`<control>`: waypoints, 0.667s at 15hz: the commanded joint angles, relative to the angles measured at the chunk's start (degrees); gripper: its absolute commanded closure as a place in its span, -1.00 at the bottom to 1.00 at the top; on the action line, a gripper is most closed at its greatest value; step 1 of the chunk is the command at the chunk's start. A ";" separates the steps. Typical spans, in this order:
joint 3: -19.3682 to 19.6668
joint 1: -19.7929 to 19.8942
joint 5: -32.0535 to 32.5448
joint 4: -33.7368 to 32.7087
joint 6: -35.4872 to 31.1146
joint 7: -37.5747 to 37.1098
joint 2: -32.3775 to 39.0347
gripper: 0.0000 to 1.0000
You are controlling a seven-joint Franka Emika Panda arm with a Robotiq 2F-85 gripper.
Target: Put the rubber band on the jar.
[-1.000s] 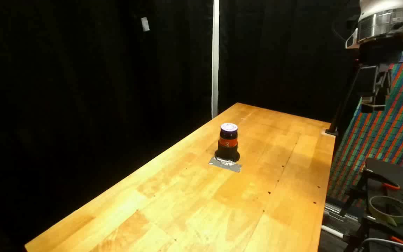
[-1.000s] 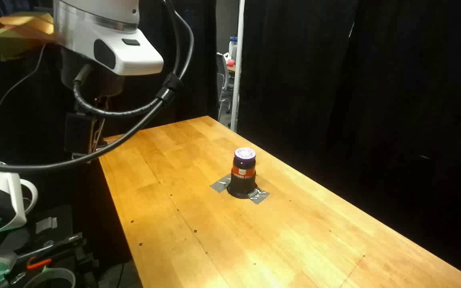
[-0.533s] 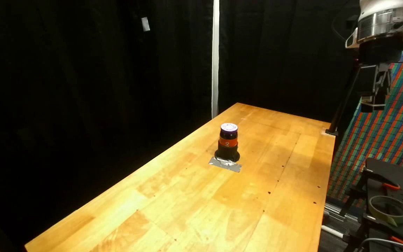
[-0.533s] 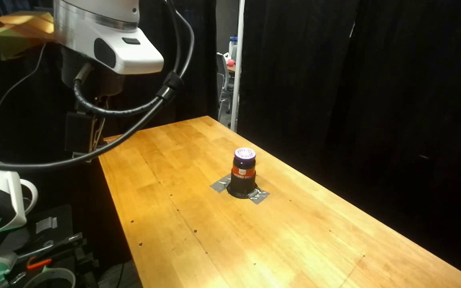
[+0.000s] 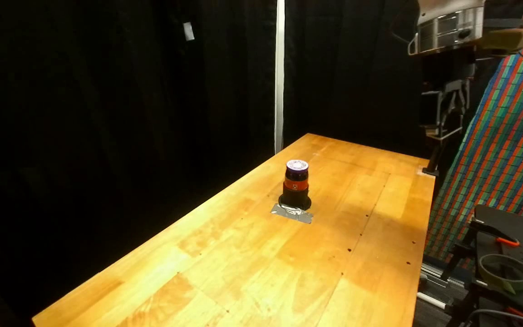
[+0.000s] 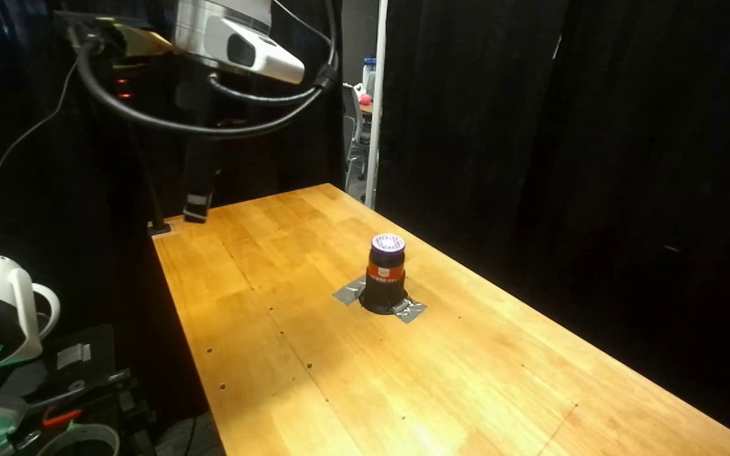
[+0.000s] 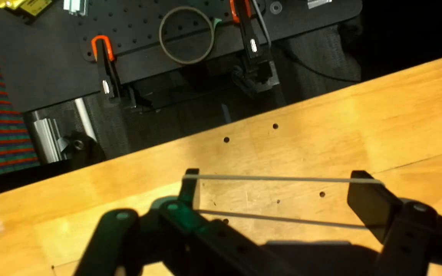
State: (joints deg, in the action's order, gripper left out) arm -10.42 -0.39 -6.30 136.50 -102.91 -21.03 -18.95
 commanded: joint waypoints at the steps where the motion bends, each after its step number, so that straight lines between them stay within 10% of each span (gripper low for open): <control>1: -1.70 -1.00 5.12 -14.16 -0.08 -5.53 14.03 -1.00; 10: 3.72 -5.64 6.77 -41.06 -11.24 -5.86 42.81 -1.00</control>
State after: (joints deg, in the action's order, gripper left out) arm -9.29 -3.57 -0.90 106.69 -114.47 -26.44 14.02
